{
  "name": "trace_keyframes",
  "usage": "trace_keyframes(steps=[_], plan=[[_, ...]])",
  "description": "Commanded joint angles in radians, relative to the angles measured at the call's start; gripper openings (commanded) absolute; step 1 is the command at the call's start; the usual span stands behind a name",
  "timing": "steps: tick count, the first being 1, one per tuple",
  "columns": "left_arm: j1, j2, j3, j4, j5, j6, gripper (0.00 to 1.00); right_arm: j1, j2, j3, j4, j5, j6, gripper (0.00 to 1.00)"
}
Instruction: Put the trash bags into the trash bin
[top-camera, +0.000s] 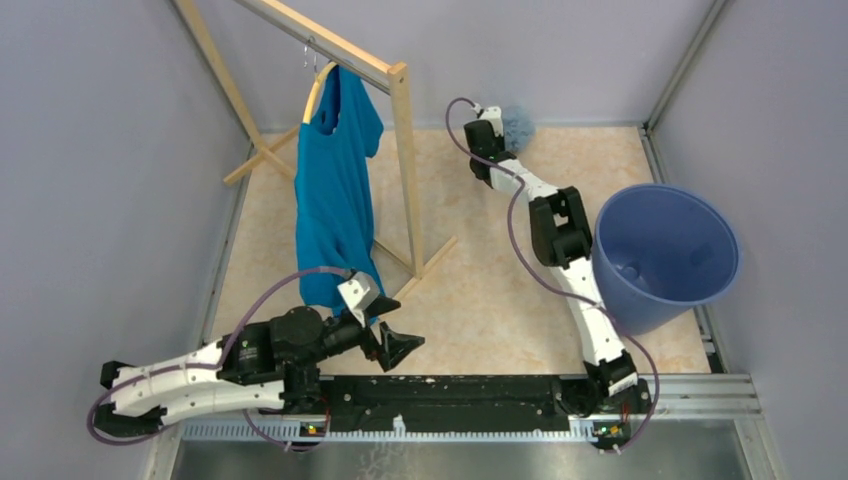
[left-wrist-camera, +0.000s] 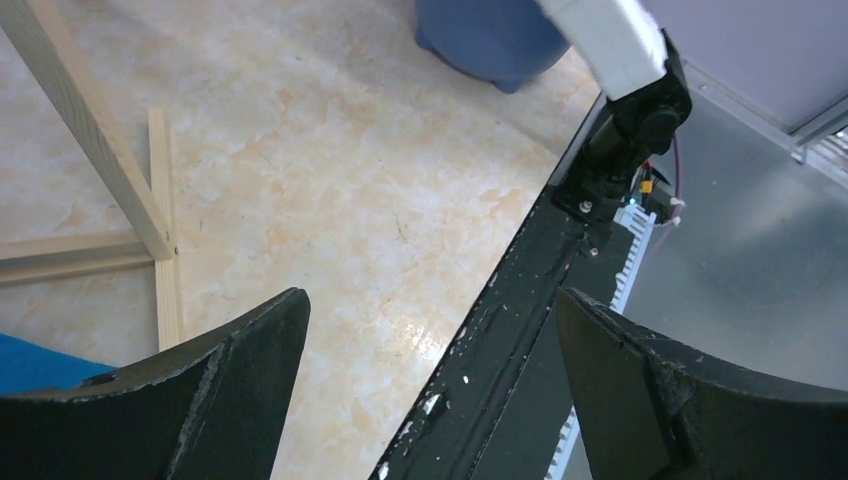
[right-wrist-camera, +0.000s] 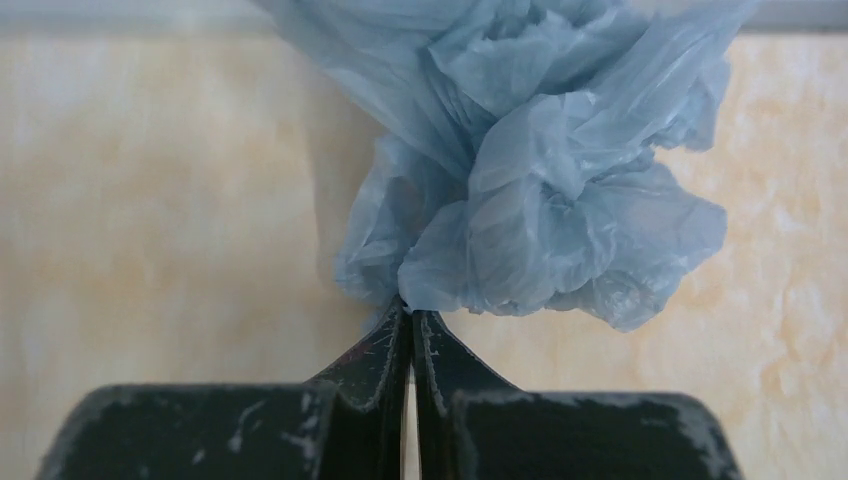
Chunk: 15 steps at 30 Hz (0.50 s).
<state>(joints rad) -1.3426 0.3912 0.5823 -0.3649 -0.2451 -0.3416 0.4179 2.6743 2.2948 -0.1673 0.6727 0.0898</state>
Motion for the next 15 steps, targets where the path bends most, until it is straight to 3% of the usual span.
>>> trace_keyframes(steps=[1, 7, 12, 15], plan=[[-0.006, 0.065, 0.007, 0.020, -0.025, 0.016, 0.99, 0.103, -0.347, -0.308, -0.042, -0.093, 0.070, 0.00], [-0.006, 0.169, 0.022, 0.038, -0.028, 0.018, 0.99, 0.263, -0.821, -1.009, -0.028, -0.149, 0.219, 0.00], [-0.005, 0.217, -0.009, 0.137, -0.049, -0.044, 0.99, 0.297, -1.212, -1.426, -0.053, -0.502, 0.243, 0.00], [-0.004, 0.251, -0.062, 0.261, -0.116, -0.123, 0.99, 0.299, -1.460, -1.589, -0.023, -0.846, 0.179, 0.00]])
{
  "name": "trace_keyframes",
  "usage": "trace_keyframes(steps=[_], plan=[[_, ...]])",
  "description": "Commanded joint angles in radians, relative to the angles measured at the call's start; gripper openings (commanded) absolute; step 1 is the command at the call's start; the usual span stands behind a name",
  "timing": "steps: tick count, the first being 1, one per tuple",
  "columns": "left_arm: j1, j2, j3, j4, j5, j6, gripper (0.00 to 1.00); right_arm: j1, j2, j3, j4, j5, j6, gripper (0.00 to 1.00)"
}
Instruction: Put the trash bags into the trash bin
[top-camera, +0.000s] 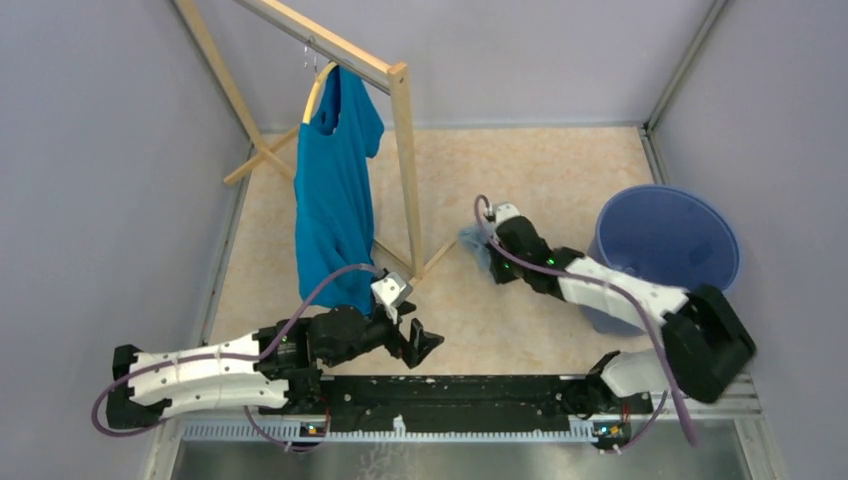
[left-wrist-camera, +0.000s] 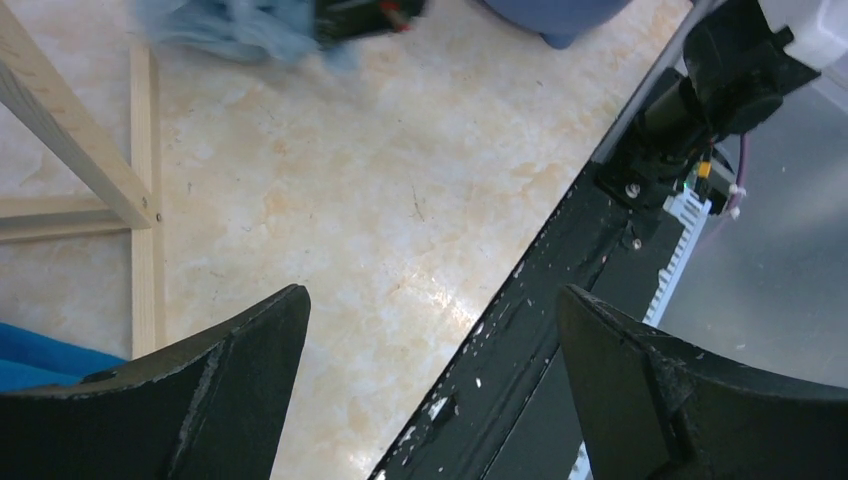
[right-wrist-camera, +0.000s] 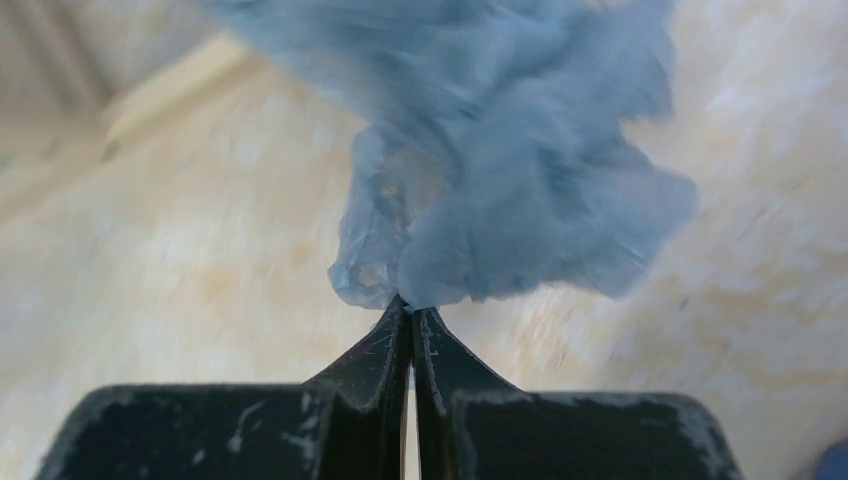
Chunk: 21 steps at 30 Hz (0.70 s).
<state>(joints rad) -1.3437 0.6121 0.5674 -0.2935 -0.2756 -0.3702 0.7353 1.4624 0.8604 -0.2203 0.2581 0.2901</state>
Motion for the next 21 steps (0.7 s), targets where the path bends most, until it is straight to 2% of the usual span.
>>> trace_keyframes(steps=[1, 4, 9, 12, 15, 17, 21], plan=[[-0.003, 0.048, -0.062, 0.215, -0.122, -0.133, 0.99, -0.018, -0.309, -0.199, 0.065, -0.511, -0.027, 0.00], [-0.002, 0.123, -0.078, 0.265, -0.194, -0.240, 0.99, -0.015, -0.430, -0.300, 0.140, -0.672, -0.008, 0.02], [-0.001, 0.217, -0.049, 0.264, -0.197, -0.380, 0.99, -0.010, -0.448, -0.314, 0.115, -0.749, -0.008, 0.00], [-0.001, 0.246, -0.050, 0.275, -0.157, -0.417, 0.99, 0.003, -0.433, -0.315, 0.130, -0.821, -0.006, 0.17], [-0.001, 0.250, -0.052, 0.252, -0.160, -0.447, 0.99, 0.021, -0.433, -0.266, 0.080, -0.795, 0.011, 0.29], [-0.001, 0.236, -0.057, 0.234, -0.179, -0.465, 0.99, 0.022, -0.460, -0.223, 0.023, -0.737, 0.025, 0.38], [0.000, 0.203, -0.064, 0.177, -0.226, -0.490, 0.99, 0.021, -0.524, -0.119, -0.108, -0.517, 0.043, 0.52]])
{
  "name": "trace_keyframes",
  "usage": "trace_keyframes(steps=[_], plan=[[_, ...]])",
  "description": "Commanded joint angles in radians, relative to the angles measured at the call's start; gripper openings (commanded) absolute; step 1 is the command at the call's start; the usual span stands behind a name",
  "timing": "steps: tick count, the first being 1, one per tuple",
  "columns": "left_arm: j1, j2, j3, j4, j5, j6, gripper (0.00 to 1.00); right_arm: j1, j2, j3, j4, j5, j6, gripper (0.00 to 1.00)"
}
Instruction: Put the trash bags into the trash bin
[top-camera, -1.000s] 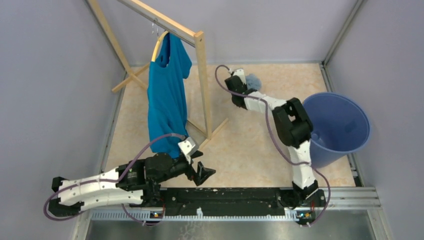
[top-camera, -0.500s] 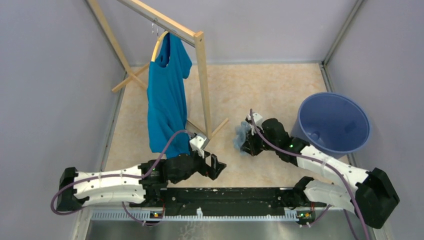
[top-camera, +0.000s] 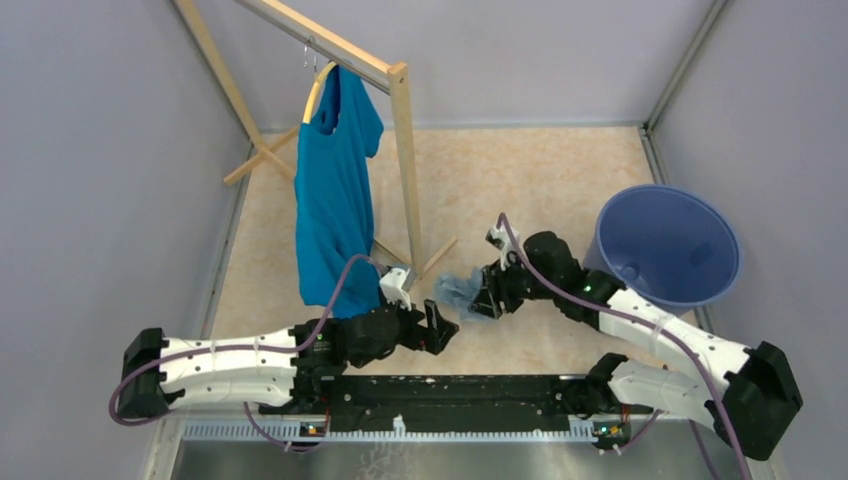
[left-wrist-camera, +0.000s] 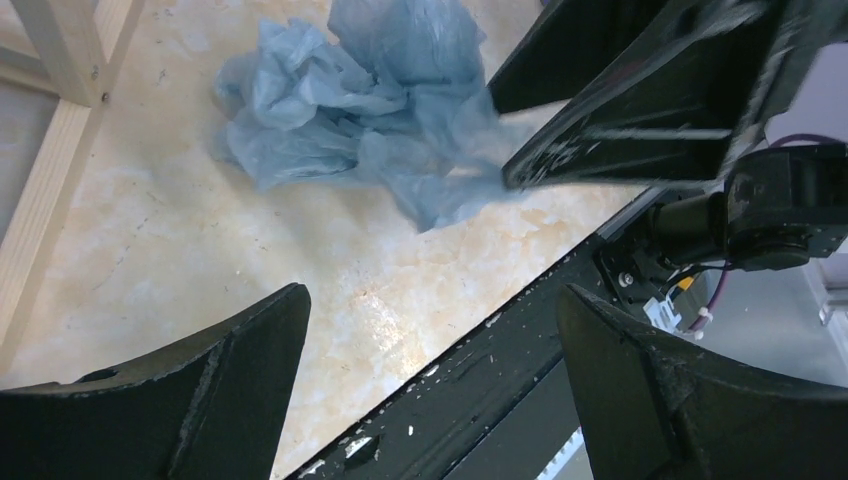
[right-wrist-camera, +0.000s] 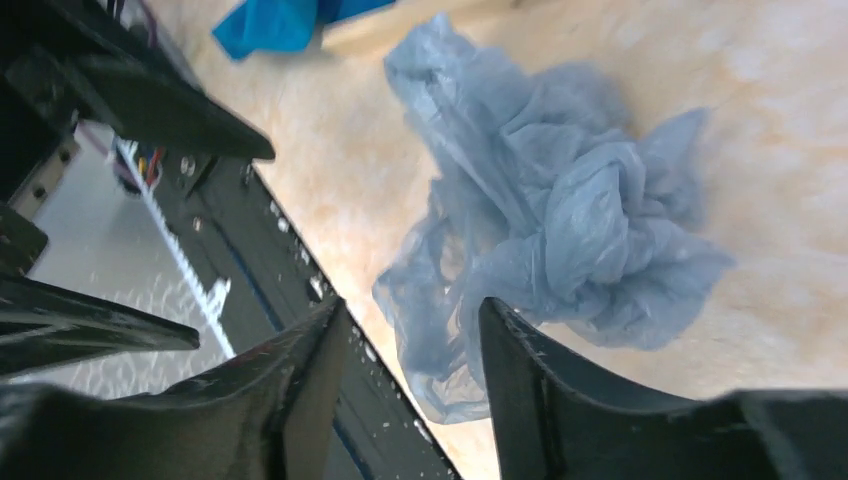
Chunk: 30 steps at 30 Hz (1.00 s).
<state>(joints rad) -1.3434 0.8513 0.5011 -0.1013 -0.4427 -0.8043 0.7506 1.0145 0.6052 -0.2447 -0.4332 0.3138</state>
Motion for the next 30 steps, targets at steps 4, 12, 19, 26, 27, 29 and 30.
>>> trace_keyframes(steps=[4, 12, 19, 26, 27, 29, 30], plan=[[0.000, -0.043, 0.016, -0.115, -0.096, -0.116, 0.99, 0.007, -0.080, 0.217, -0.150, 0.347, 0.021, 0.57], [0.002, 0.014, 0.085, -0.135, -0.118, -0.065, 0.99, 0.007, -0.006, 0.178, -0.146, 0.345, 0.038, 0.59], [0.011, 0.152, 0.211, -0.093, -0.060, 0.052, 0.99, 0.007, -0.030, 0.199, -0.217, 0.459, 0.072, 0.47], [0.024, 0.294, 0.302, -0.015, 0.018, 0.156, 0.99, 0.007, -0.123, 0.283, -0.377, 0.597, 0.052, 0.51], [0.027, 0.338, 0.328, -0.027, 0.014, 0.168, 0.99, 0.006, -0.138, 0.285, -0.386, 0.600, 0.049, 0.52], [0.029, 0.397, 0.373, -0.065, -0.003, 0.181, 0.95, 0.007, -0.175, 0.285, -0.394, 0.603, 0.051, 0.53], [0.029, 0.423, 0.387, -0.091, -0.011, 0.175, 0.92, 0.007, -0.192, 0.283, -0.393, 0.603, 0.051, 0.54]])
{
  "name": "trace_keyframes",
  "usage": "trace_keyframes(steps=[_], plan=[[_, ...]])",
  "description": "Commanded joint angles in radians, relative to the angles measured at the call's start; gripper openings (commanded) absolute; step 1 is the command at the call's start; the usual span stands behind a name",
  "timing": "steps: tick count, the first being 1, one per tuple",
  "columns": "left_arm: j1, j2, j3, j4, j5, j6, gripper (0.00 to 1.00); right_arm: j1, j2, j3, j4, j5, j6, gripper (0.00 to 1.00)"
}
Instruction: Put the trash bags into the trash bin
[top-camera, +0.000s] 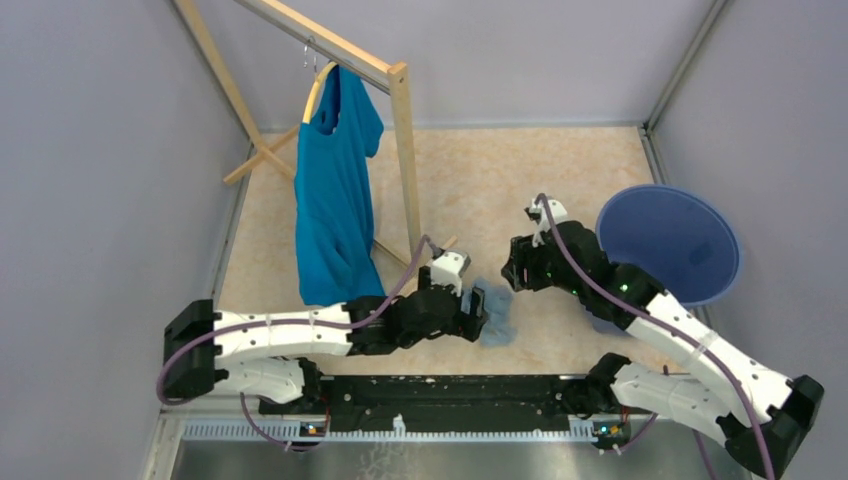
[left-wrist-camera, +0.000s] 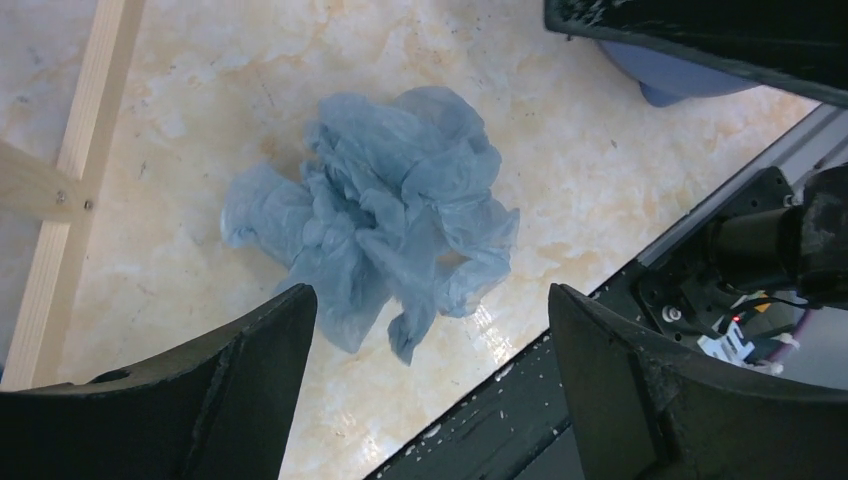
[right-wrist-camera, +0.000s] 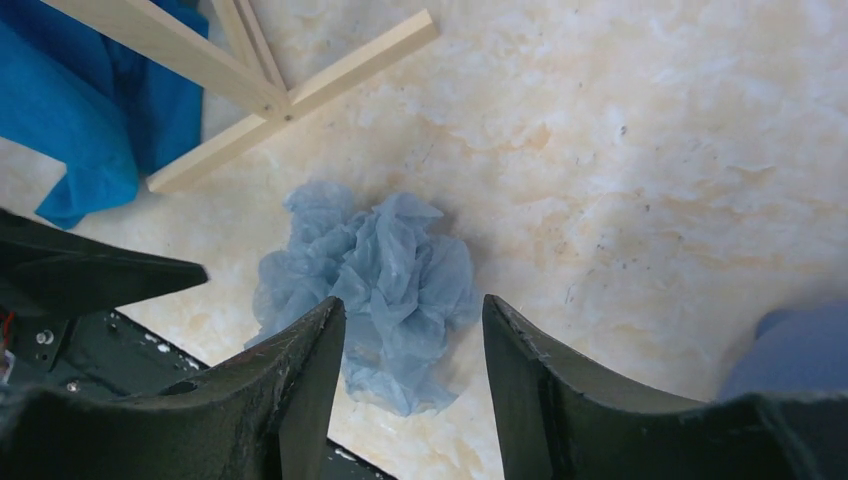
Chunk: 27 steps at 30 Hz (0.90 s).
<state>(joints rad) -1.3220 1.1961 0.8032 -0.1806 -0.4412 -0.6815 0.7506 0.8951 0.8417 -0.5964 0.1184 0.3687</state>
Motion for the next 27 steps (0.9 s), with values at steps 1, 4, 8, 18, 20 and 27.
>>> trace_keyframes(steps=[1, 4, 8, 18, 20, 27], plan=[[0.007, 0.100, 0.089, -0.017, -0.015, 0.049, 0.89, 0.006, -0.087, 0.043, -0.038, 0.053, -0.003, 0.54], [0.007, 0.138, 0.070, 0.011, 0.007, 0.042, 0.87, 0.007, -0.128, 0.028, -0.029, 0.059, -0.001, 0.57], [0.009, 0.195, 0.082, -0.006, -0.011, 0.040, 0.75, 0.007, -0.155, 0.016, -0.019, 0.050, -0.014, 0.58], [0.009, 0.239, 0.098, -0.072, 0.009, 0.006, 0.47, 0.007, -0.155, 0.012, -0.021, 0.035, -0.019, 0.59], [0.009, 0.218, 0.090, -0.094, 0.002, -0.007, 0.32, 0.007, -0.153, 0.009, -0.019, 0.025, -0.011, 0.59], [0.016, -0.026, -0.050, -0.043, -0.086, -0.111, 0.07, 0.007, -0.123, -0.037, 0.050, -0.178, -0.028, 0.59]])
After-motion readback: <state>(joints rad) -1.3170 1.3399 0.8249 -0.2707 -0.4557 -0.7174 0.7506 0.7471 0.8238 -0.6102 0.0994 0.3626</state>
